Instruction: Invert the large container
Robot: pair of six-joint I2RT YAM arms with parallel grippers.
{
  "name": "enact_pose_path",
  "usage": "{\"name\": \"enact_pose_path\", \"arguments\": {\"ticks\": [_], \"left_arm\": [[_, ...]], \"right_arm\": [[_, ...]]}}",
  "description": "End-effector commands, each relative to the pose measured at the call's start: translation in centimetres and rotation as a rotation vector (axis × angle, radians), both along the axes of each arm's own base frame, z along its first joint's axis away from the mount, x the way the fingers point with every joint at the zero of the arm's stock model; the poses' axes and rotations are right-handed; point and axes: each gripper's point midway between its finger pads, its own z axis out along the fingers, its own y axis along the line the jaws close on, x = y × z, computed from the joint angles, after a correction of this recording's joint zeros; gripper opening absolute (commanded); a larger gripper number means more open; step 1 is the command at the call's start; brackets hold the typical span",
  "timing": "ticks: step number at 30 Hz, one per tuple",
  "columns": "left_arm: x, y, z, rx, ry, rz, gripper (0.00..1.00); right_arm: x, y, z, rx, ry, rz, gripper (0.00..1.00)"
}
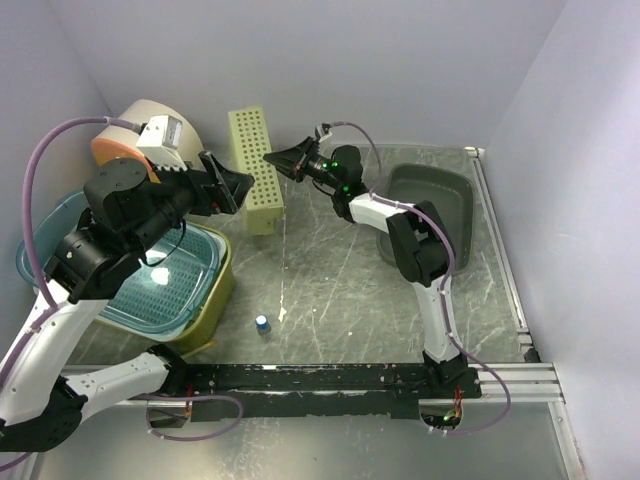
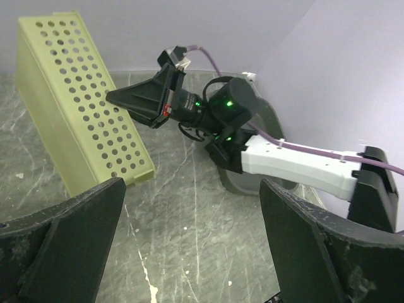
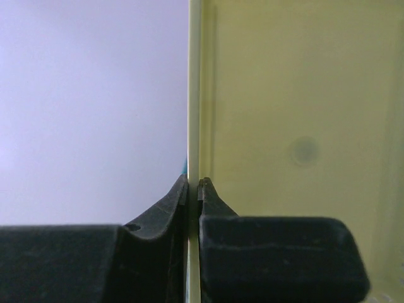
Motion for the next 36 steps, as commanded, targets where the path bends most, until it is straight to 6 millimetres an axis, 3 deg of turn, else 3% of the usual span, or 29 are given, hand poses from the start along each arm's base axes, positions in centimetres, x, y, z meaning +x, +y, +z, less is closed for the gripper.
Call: {"name": "enact_pose_path", "arguments": {"ticks": [1, 8, 10, 17, 20, 25, 29, 31, 34, 36], "left_arm": [[0.1, 0.1, -0.4, -0.006, 0.014, 0.013, 0.99], [1.1, -0.9, -1.8, 0.011, 0.047, 0.0, 0.99], [1.1, -1.2, -2.2, 0.011, 0.056, -0.009, 0.99], [0.9, -2.1, -3.4, -0.009, 0.015, -0.064, 0.99], [1.1, -2.8, -4.7, 0.023, 0.056, -0.09, 0.99], [1.5, -3.9, -6.5, 0.041, 0.105, -0.125, 0.99], [1.6, -4.7, -7.6, 0.051, 0.132, -0.154, 0.99], [1.6, -5.3, -8.1, 0.057, 0.129, -0.191, 0.99], [1.5, -5.9, -8.6, 0.065, 0.126, -0.223, 0.99], [1.7, -6.0, -9.0, 0.074, 0.131, -0.224, 0.99]], "right_arm": [[-0.5, 0.3, 2.6, 0.196, 0.032, 0.043, 0.0], [-1.2, -1.4, -0.9, 0.234, 0.131, 0.043, 0.0], [-0.2, -3.7, -1.7, 0.24, 0.149, 0.002, 0.0], [1.1, -8.0, -6.2, 0.266, 0.297, -0.076, 0.01], [2.1, -8.7, -8.1, 0.192, 0.332, -0.131, 0.21], [4.7, -7.9, -10.6, -0.045, 0.337, -0.183, 0.39], [6.2, -8.7, -12.6, -0.272, 0.336, -0.258, 0.7], [7.2, -9.6, -12.5, -0.367, 0.321, -0.276, 0.86], [8.8, -11.6, -12.6, -0.557, 0.287, -0.295, 0.97], [9.8, -13.9, -12.3, -0.72, 0.259, -0.338, 1.0]]}}
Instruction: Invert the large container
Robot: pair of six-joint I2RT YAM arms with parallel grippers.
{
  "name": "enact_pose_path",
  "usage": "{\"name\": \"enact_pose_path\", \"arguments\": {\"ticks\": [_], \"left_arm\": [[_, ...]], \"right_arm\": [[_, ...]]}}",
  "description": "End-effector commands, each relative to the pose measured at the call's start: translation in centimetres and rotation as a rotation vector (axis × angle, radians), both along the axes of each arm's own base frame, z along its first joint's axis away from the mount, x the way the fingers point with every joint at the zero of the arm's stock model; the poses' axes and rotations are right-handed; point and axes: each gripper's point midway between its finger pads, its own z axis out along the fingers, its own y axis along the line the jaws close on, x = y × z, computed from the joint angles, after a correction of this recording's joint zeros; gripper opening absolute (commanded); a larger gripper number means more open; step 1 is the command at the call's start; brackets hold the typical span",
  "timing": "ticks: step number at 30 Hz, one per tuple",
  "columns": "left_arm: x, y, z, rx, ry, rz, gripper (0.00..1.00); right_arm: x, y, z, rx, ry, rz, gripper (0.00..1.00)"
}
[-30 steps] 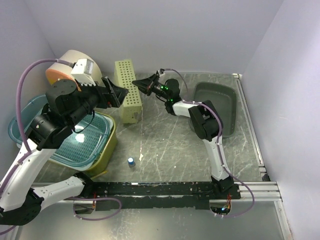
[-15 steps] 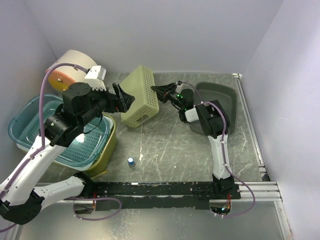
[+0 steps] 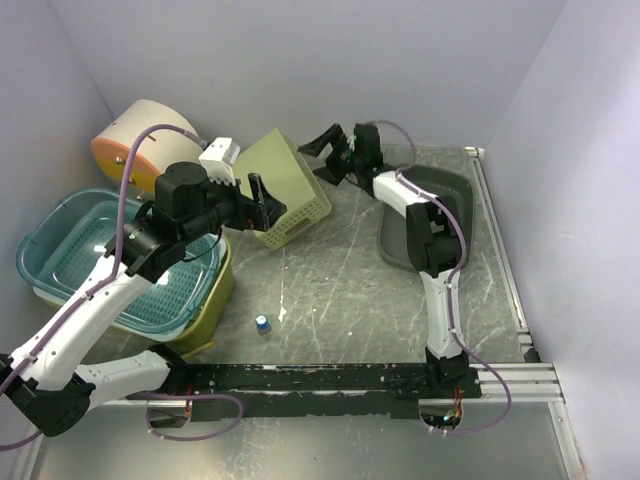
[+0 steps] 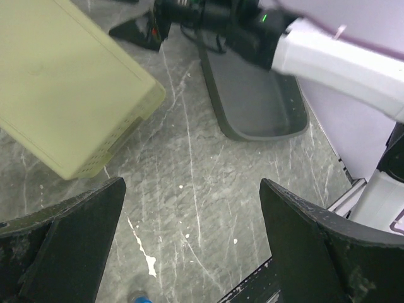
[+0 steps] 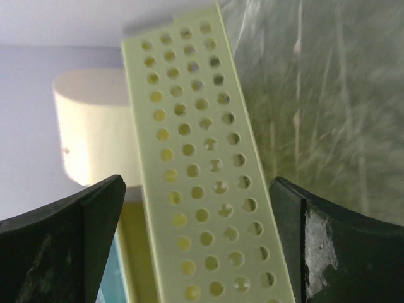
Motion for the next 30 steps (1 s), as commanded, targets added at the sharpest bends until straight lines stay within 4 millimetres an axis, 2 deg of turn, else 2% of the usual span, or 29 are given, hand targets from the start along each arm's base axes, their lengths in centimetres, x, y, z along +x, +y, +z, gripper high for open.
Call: {"name": "enact_pose_path", "arguments": {"ticks": [1, 4, 8, 11, 14, 15, 19, 22, 26, 28, 30], "left_arm": [[0.1, -1.1, 0.4, -0.014, -0.036, -0.063, 0.99], [0.3, -1.6, 0.2, -0.017, -0.048, -0.082, 0.99], [0.4, -2.1, -0.1, -0.029, -0.063, -0.101, 0.99], [0.7, -2.4, -1.4, -0.016, -0.033, -0.105, 0.99], [0.9, -2.5, -3.4, 0.017, -0.001, -0.109, 0.99], [0.8, -2.5, -4.0, 0.029, 0.01, -0.112, 0.99], [0.9, -2.5, -5.8, 0.039, 0.039, -0.108, 0.99], [0.8, -2.5, -6.0, 0.032, 0.039, -0.105, 0.99], [1.2, -2.1, -6.6, 0.056, 0.045, -0.08, 0.99], [1.2, -2.1, -6.6, 0.063, 0.046, -0.079, 0.99], [1.2, -2.0, -6.6, 0.065, 0.042, -0.079, 0.99]], "right_arm": [[1.0, -6.0, -0.7, -0.439, -0.004, -0.013, 1.0], [1.2, -10.0, -0.8, -0.639, -0.001, -0.064, 1.0], [0.2, -14.9, -0.9, -0.879, 0.018, -0.156, 1.0], [-1.2, -19.0, -1.2, -1.064, 0.068, -0.245, 1.0], [-3.6, -23.5, -2.2, -1.229, 0.165, -0.359, 1.0], [-4.4, -24.1, -3.4, -1.235, 0.182, -0.35, 1.0], [-5.6, -24.0, -6.4, -1.169, 0.202, -0.274, 1.0], [-6.0, -23.7, -7.7, -1.157, 0.217, -0.247, 0.9], [-6.3, -23.0, -8.2, -1.066, 0.213, -0.234, 0.58], [-6.3, -22.7, -8.4, -1.049, 0.207, -0.229, 0.34], [-6.2, -21.7, -6.4, -0.994, 0.162, -0.206, 0.17]]}}
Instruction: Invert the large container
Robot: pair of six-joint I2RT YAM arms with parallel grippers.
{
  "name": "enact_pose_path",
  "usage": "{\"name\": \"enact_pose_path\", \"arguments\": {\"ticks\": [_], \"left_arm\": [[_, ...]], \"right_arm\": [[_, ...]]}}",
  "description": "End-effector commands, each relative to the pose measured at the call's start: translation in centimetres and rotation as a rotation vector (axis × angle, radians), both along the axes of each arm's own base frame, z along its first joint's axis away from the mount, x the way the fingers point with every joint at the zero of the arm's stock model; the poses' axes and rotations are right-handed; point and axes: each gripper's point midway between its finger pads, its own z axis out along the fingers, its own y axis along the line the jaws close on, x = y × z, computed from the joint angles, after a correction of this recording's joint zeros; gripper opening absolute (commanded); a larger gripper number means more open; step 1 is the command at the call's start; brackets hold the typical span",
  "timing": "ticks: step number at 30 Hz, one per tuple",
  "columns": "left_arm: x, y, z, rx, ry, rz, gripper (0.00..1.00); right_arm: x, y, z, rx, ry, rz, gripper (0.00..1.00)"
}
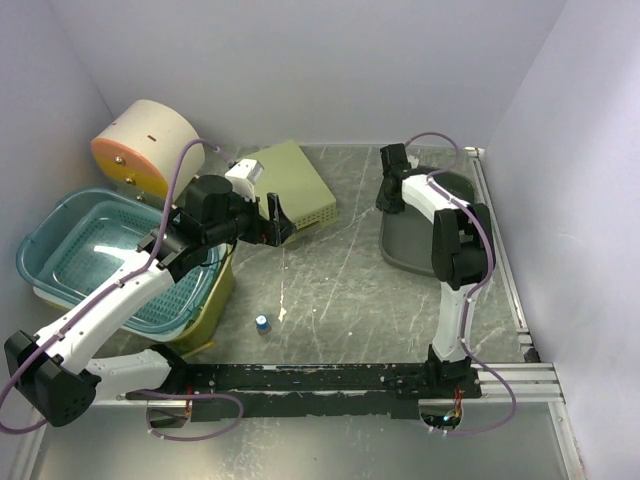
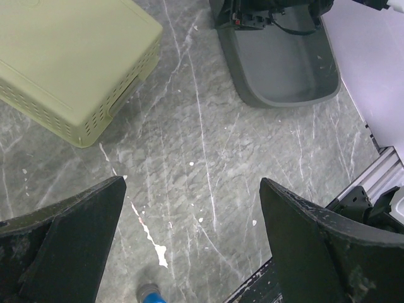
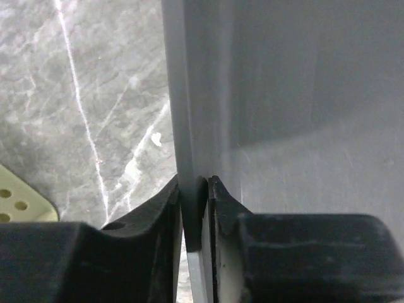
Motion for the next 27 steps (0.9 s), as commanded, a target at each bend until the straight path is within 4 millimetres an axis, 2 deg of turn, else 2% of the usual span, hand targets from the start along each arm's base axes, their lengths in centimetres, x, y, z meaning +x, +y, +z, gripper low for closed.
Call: {"name": "enact_pose_path", "arguments": {"ticks": [1, 2, 5, 8, 10, 13, 17, 27], "left_arm": [[0.5, 0.0, 1.2, -0.01, -0.054, 0.0, 0.99], [0.5, 0.0, 1.1, 0.002, -0.057, -0.008, 0.99], [0.4, 0.7, 1.3, 0.053, -0.055, -0.002, 0.99], [0.4, 1.3, 2.0, 0.088, -0.089, -0.006, 0.99], [0.4, 1.2, 2.7, 0.074, -0.104, -0.005, 0.99], [0.2, 0.6, 3.1, 0.043, -0.104, -0.03, 0.99], [0.1, -0.1, 2.7, 0.031, -0.084, -0.057, 0.99], [0.1, -1.0, 2.9, 0.006, -0.089, -0.097, 0.99]], "right_arm": [[1.0, 2.1, 4.7, 0.125, -0.112, 0.06, 0.09], [0.9, 2.6, 5.7, 0.154, -0.127, 0.081, 0.01], [0.3, 3.4, 9.8, 0.207, -0.188, 0.119, 0.0], [-0.4, 4.4, 15.1, 0.324, -0.287, 0.179, 0.0], [-1.1, 5.2, 18.7, 0.456, -0.36, 0.233, 0.0], [-2.1, 5.4, 22.0, 0.708, -0.434, 0.296, 0.0], [-4.3, 5.7, 24.7, 1.017, -0.495, 0.404, 0.0], [-9.8, 6.2, 27.8, 1.545, -0.589, 0.577, 0.0]]}}
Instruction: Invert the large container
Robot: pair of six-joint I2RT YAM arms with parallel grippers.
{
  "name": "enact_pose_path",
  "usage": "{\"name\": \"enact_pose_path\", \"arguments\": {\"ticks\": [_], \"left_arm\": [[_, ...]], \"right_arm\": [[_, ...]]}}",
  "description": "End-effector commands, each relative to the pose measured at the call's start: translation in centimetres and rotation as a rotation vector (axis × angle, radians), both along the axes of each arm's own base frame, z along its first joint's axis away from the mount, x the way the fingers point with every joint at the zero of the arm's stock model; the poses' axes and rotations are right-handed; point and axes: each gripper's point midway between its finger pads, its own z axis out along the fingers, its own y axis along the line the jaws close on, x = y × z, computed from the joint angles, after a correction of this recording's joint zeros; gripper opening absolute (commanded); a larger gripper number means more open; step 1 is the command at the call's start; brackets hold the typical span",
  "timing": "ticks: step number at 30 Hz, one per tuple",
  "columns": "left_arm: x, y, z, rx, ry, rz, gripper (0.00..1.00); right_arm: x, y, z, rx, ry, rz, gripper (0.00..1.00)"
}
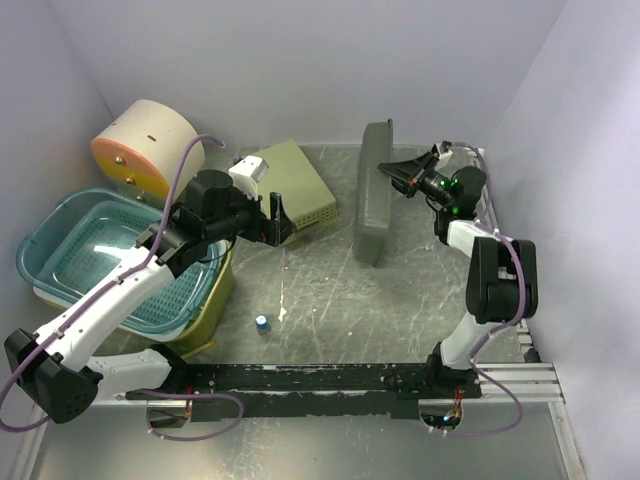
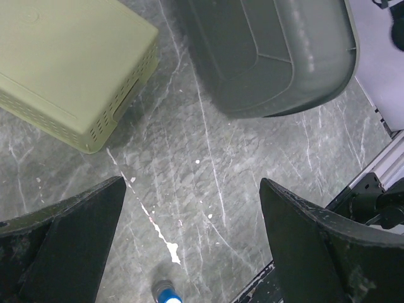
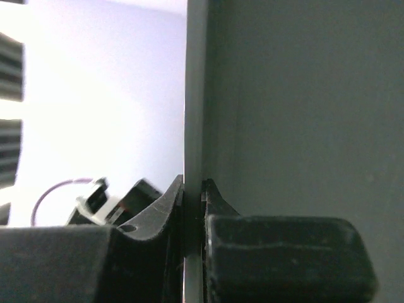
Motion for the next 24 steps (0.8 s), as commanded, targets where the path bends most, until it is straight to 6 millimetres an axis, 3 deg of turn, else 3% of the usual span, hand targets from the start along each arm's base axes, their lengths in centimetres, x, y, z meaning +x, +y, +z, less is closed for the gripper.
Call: {"name": "enact_pose_path", "arguments": {"ticks": [1, 3, 7, 11, 12, 15, 20, 21, 24], "left_arm": [[0.1, -1.2, 2.1, -0.052, -0.046, -0.053, 0.99], [0.0, -1.5, 2.1, -0.078, -0.023, -0.051, 0.99], [0.0, -1.6, 2.0, -0.086, -0.017, -0.053, 0.99], [-0.2, -1.6, 1.9, -0.088, -0.015, -0.056, 0.99], [-0.2, -1.6, 1.9, -0.088, -0.013, -0.058, 0.99], [-0.2, -1.7, 1.8, -0.087, -0.007, -0.062, 0.99], [-0.2, -2.0, 1.4, -0.085, 0.007, -0.07, 0.99], [-0.1, -2.0, 1.2, -0.08, 0.014, -0.064, 0.99], [0.8, -1.3, 0.8, -0.052, 0.032, 0.003, 0.99]], "right_arm": [[-4.9, 0.6, 5.7, 0.249, -0.218, 0.19, 0.0], [-5.0, 0.2, 5.2, 0.333, -0.199, 0.204, 0.0], [-4.4, -0.4, 2.1, 0.326, -0.112, 0.177, 0.0], [-3.8, -2.3, -1.8, 0.285, 0.011, 0.114, 0.0], [-3.7, -3.2, -2.9, 0.276, 0.048, 0.08, 0.05], [-3.5, -6.0, -6.3, 0.229, 0.148, -0.016, 0.34], [-3.4, -10.7, -13.0, 0.039, 0.346, -0.195, 0.64], [-3.2, -11.8, -14.1, -0.053, 0.368, -0.234, 0.71], [-2.0, -16.0, -14.4, -0.435, 0.415, -0.37, 0.8]]}}
